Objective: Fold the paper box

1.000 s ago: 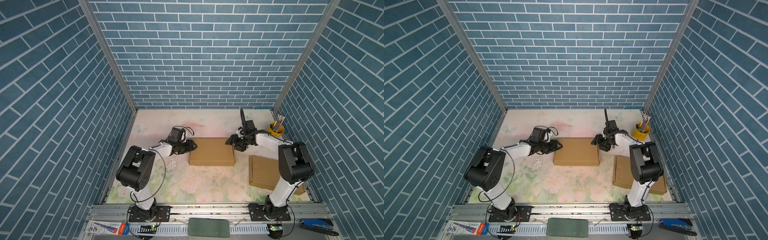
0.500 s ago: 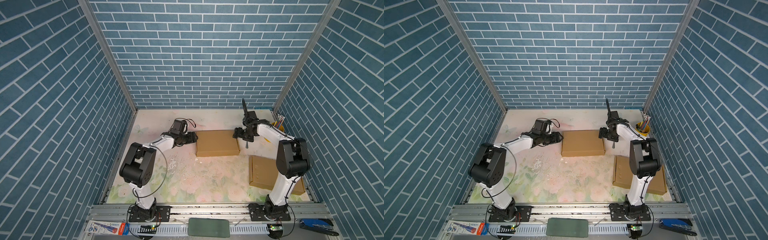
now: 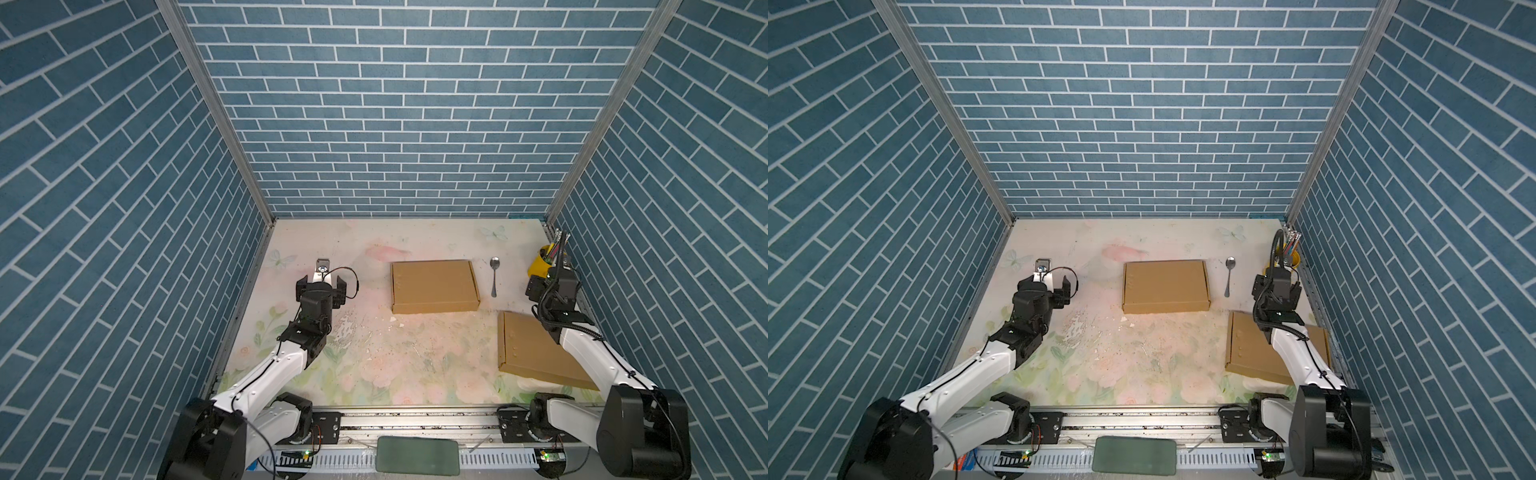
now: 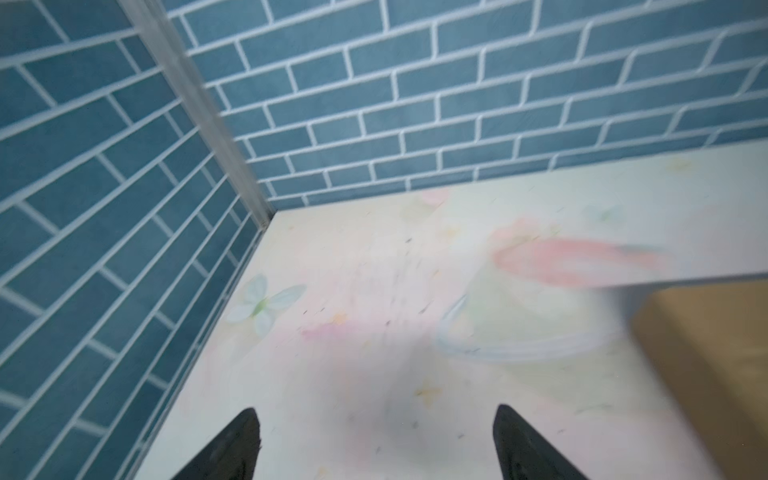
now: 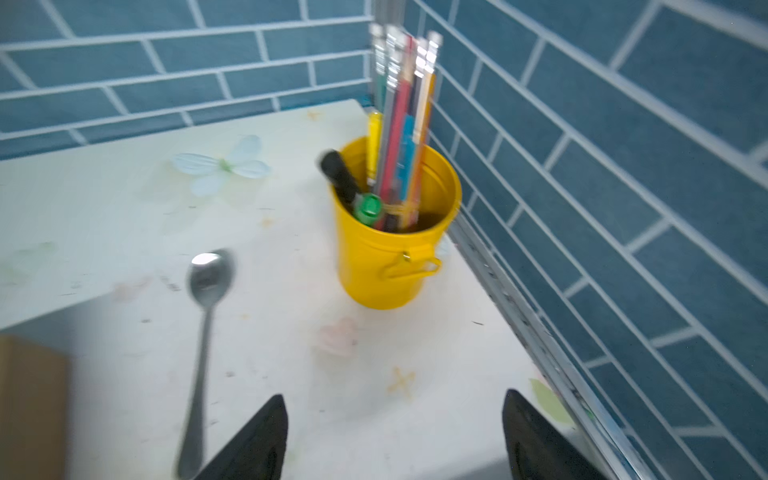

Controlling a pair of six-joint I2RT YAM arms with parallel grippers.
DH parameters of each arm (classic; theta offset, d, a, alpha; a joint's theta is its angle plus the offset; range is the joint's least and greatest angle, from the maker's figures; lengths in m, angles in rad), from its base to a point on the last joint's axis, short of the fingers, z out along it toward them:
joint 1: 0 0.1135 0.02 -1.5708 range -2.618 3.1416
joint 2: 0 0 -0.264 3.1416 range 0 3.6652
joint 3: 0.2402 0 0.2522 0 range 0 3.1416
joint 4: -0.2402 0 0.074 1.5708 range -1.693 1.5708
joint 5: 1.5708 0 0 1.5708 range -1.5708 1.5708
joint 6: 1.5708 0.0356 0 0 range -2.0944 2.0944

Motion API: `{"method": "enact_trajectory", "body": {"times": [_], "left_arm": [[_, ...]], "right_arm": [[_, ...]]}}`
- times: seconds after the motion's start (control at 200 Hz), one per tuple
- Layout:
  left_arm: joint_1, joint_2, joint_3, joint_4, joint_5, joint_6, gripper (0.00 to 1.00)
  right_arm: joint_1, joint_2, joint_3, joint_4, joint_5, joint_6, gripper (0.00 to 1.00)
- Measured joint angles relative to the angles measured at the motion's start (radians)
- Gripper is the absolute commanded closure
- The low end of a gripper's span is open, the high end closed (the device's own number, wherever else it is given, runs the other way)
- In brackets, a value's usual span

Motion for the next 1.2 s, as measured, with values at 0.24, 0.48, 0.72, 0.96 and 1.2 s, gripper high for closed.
{"method": "enact_trajectory", "body": {"times": [0.24, 0.48, 0.72, 0.96, 1.2], "left_arm": [[0.19, 0.164, -0.167, 0.29, 0.07, -0.011, 0.05], [0.277, 0.397, -0.143, 0.579, 0.293, 0.003, 0.0], [0.288, 0.441, -0.093, 0.577, 0.285, -0.023, 0.0], [0.288, 0.44, -0.087, 0.584, 0.274, -0.028, 0.0], [0.288, 0.44, -0.087, 0.583, 0.274, -0.028, 0.0]], "right_arm": [[-0.017, 0.188, -0.104, 0.317, -0.042, -0.004, 0.21], [-0.019, 0.297, -0.154, 0.575, -0.164, -0.02, 0.2], [-0.019, 0.38, -0.198, 0.701, -0.231, -0.042, 0.01], [-0.021, 0.38, -0.198, 0.716, -0.232, -0.042, 0.01], [-0.022, 0.38, -0.198, 0.719, -0.235, -0.042, 0.01]]}}
